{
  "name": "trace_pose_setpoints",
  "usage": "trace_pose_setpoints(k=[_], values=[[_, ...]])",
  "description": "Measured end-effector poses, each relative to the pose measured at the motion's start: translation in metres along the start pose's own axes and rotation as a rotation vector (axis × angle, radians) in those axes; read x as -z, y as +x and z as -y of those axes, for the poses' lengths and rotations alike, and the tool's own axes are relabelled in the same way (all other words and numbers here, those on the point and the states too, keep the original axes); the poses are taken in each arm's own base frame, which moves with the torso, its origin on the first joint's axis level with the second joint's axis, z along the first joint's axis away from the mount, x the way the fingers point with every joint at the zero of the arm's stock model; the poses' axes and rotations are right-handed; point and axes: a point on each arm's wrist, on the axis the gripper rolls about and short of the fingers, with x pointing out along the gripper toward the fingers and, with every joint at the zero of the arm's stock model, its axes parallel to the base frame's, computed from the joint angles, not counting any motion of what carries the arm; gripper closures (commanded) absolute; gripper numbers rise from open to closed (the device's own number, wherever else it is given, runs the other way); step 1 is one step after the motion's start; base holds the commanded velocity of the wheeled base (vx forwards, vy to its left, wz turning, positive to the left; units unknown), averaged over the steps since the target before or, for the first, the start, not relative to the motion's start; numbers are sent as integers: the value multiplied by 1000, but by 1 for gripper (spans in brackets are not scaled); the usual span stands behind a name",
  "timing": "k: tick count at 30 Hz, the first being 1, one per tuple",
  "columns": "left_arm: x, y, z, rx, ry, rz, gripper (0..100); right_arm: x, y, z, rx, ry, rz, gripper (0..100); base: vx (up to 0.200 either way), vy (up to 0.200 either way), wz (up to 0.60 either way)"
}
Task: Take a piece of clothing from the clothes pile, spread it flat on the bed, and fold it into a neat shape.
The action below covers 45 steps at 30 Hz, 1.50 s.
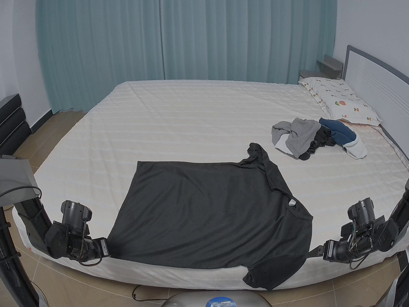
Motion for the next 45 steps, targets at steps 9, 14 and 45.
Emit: trace_pose_setpoints(k=[9,14,45], values=[[1,0,0,0,0,-2,100,-37,21,-13,-73,0,89,0,0,0,0],[1,0,0,0,2,-7,100,-49,40,-15,-108,-10,141,0,0,0,0],[26,-3,1,-41,77,-150,100,-58,52,19,-51,76,183,100,0,0,0]])
